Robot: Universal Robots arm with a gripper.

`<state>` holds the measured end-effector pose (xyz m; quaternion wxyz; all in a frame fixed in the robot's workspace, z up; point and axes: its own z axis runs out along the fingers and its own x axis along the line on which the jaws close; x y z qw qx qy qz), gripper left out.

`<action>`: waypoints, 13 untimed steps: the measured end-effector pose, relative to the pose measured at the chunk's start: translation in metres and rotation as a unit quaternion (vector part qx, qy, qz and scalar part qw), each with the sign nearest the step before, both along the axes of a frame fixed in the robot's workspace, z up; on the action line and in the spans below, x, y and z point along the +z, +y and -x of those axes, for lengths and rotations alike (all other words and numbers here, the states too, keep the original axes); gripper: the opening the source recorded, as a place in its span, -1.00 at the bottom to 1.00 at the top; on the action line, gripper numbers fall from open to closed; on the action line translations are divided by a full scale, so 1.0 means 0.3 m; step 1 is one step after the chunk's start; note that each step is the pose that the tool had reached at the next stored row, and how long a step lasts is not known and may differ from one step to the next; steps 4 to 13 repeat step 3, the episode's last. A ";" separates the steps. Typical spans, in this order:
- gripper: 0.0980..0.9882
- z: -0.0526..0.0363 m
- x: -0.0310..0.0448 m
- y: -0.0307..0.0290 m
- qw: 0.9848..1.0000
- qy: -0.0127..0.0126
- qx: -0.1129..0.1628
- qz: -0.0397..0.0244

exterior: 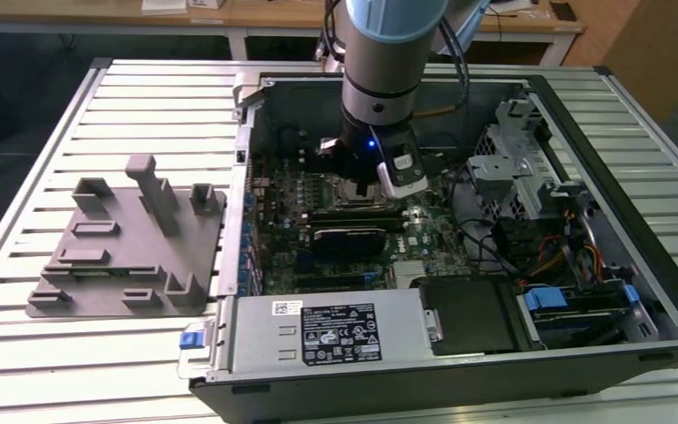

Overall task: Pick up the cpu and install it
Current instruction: 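Install the second cpu locking lever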

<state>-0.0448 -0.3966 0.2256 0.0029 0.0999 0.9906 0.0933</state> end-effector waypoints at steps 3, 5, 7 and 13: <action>-0.98 0.000 0.000 0.001 1.000 0.000 0.000 0.000; -0.98 0.000 0.000 0.001 1.000 0.000 0.000 0.000; -0.98 0.000 0.000 0.001 1.000 0.000 0.000 0.000; -0.98 0.000 0.000 0.001 1.000 0.000 0.000 0.000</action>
